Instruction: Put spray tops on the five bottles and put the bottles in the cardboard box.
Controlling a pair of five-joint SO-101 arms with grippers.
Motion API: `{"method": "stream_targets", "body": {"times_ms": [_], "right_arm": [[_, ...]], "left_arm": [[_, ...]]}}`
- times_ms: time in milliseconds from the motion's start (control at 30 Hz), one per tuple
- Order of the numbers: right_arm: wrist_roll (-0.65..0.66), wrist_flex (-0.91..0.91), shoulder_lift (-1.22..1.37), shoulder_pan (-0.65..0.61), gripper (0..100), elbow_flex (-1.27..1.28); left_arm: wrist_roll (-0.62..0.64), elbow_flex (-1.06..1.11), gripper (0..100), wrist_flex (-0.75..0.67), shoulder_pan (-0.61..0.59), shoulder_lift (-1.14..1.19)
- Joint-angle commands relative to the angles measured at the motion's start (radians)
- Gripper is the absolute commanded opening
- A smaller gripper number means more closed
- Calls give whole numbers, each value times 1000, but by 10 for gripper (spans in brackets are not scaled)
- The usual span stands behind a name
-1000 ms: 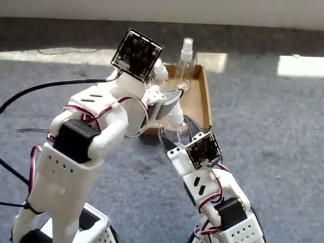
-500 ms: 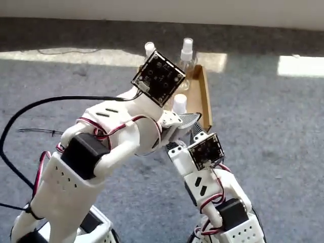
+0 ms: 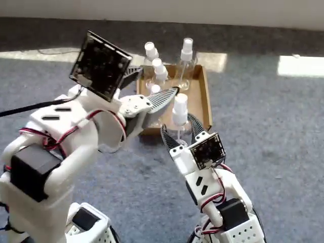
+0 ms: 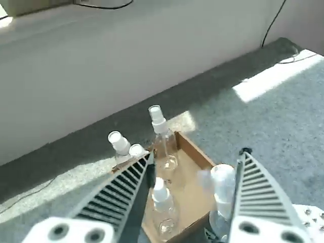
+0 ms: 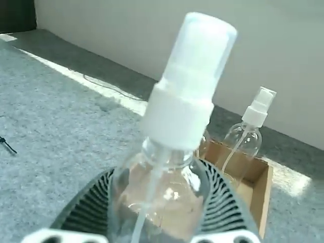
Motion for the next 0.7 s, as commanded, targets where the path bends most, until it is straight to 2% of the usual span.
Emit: {"method": "stream_targets", "body": {"times_ms": [0,233,333,467,567,667], "right_arm": [[12,-2,65,93,4,-145],[14,2,492,315,4,-369],[84,2,671,476,4,-452],[212,-4,869,665,4,-519],[221,-67,980,756,4,-545],[199,-222,1029,779,4,-539]], "left_arm": [[-3,-82,245,78,-183,-19],[-11,-48,248,331,-417,-19],[-91,30,248,353,-507,-22],[-140,248,249,313,-562,-44],[-138,433,249,183,-568,-77],[-103,608,249,43,-568,-133]]}}
